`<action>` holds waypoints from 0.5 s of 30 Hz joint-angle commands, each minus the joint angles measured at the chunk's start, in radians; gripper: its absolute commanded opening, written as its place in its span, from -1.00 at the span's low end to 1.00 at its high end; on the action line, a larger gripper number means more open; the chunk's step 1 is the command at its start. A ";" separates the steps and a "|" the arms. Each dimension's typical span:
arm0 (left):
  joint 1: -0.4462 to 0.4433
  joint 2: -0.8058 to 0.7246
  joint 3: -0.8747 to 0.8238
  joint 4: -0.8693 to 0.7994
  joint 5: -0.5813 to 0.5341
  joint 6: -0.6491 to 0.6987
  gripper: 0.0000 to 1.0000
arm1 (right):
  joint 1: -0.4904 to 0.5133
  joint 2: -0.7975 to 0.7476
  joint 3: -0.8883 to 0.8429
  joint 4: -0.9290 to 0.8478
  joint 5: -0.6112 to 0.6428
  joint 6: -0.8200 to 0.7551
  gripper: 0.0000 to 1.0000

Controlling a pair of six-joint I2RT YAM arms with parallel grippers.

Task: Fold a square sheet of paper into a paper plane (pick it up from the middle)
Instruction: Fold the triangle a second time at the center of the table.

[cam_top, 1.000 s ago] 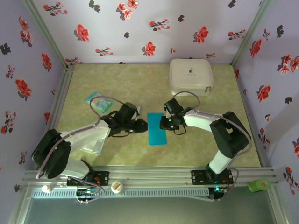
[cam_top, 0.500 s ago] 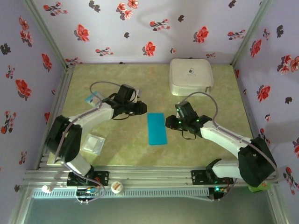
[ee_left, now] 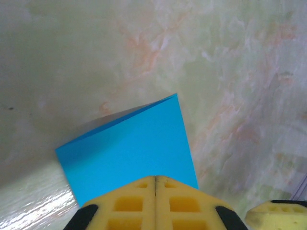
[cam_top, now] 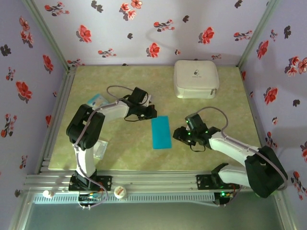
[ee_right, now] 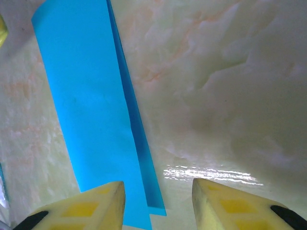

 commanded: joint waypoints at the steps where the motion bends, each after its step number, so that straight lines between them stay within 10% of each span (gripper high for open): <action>1: -0.007 0.036 0.008 0.055 0.064 -0.027 -1.00 | -0.008 0.039 0.004 0.027 -0.050 0.027 -0.18; 15: -0.007 0.073 -0.120 0.149 0.060 -0.023 -1.00 | -0.008 0.151 0.029 0.078 -0.150 0.027 -0.09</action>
